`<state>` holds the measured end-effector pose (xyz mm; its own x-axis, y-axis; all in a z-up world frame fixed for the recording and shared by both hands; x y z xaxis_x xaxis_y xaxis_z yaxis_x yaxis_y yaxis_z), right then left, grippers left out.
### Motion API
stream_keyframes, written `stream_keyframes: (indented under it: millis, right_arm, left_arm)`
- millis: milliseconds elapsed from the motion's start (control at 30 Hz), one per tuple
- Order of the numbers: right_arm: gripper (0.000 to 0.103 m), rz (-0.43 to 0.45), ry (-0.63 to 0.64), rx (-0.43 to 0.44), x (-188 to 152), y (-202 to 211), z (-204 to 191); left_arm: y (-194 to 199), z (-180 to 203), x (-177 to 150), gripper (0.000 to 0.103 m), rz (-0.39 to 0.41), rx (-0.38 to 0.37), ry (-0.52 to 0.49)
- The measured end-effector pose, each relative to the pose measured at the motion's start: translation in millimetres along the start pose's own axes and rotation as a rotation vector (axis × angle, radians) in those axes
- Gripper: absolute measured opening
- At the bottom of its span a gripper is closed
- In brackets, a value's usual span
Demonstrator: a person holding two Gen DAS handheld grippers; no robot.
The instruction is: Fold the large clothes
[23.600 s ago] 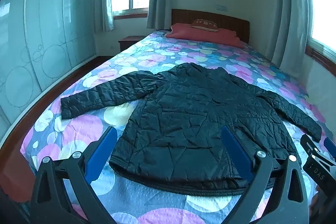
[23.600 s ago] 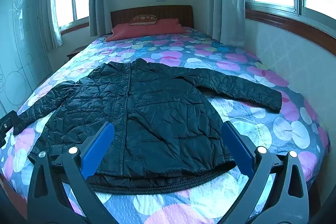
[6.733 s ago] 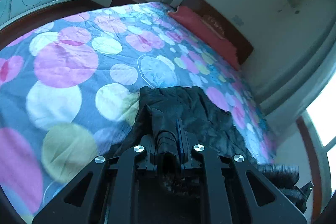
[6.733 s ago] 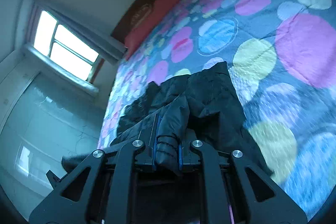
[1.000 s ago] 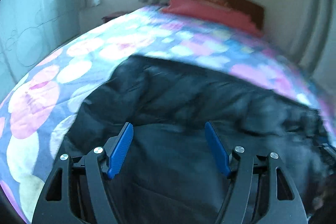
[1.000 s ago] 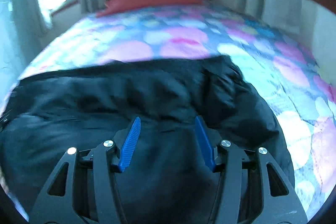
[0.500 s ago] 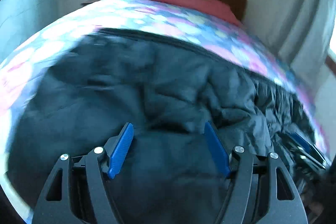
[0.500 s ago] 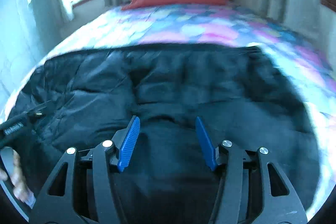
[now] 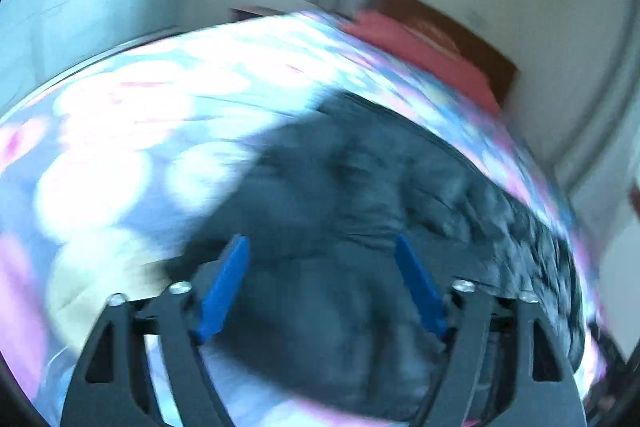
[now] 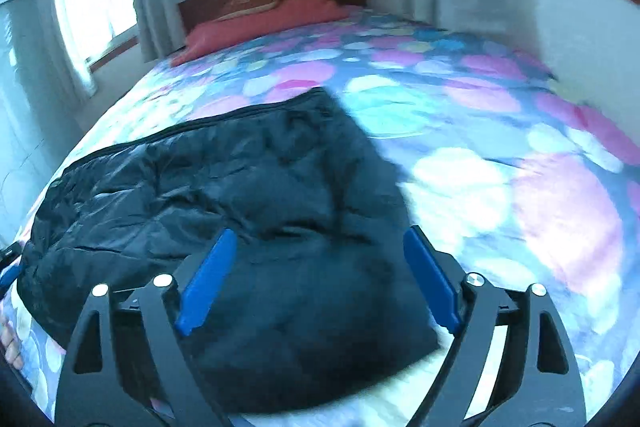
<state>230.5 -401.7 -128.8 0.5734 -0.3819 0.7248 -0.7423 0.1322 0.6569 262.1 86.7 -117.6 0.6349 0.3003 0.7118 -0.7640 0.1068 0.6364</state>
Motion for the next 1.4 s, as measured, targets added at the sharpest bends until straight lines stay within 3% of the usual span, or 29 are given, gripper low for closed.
stream_keyframes:
  millis: [67,133,267,367,400,433,467,533,633,867,1400]
  right_arm:
    - [0.086,-0.028,-0.066,-0.024,-3,-4,22]
    - [0.086,-0.076,-0.152,-0.022,-9,-15,43]
    - [0.086,-0.157,-0.293,0.056,-19,-37,60]
    - [0.08,-0.177,-0.303,0.099,-22,-47,52]
    - [0.068,-0.18,-0.298,0.102,-23,-50,48]
    - [0.058,-0.179,-0.302,0.094,-24,-51,45]
    - [0.053,-0.175,-0.307,0.096,-24,-50,43]
    - [0.039,-0.166,-0.305,0.107,-25,-43,45]
    - [0.03,-0.146,-0.279,0.125,-27,-29,46]
    - [0.026,-0.139,-0.281,0.147,-37,3,45]
    - [0.026,-0.202,-0.259,0.186,-103,86,67]
  left_arm:
    - [12,-39,-8,0.08,0.019,0.058,0.134]
    - [10,-64,-15,0.081,-0.025,0.071,0.224]
    - [-13,-82,-24,0.084,-0.104,-0.024,0.359]
    - [-21,-69,-16,0.085,-0.075,-0.098,0.313]
    - [-28,-63,-14,0.076,-0.092,-0.106,0.3]
    - [-35,-58,-11,0.055,-0.094,-0.106,0.299]
    - [-37,-55,-10,0.05,-0.105,-0.091,0.293]
    - [-36,-51,-9,0.032,-0.099,-0.09,0.289]
    - [-20,-48,-7,0.022,-0.076,-0.103,0.246]
    - [13,-61,-12,0.019,-0.074,-0.133,0.248]
    - [89,-101,-59,0.019,-0.118,-0.141,0.25]
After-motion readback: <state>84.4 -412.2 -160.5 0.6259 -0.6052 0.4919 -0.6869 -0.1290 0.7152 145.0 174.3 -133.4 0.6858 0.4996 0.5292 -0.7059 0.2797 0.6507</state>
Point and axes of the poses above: each gripper's, at about its wrist camera, not at the fingertips, and y roughly against the way its jaws point, z to its right, x to its top, the point moved 1 cm from there along -y, roughly the way its jaws point, and after that the axes turned 4 degrees about -y, right-handed, at the moved point
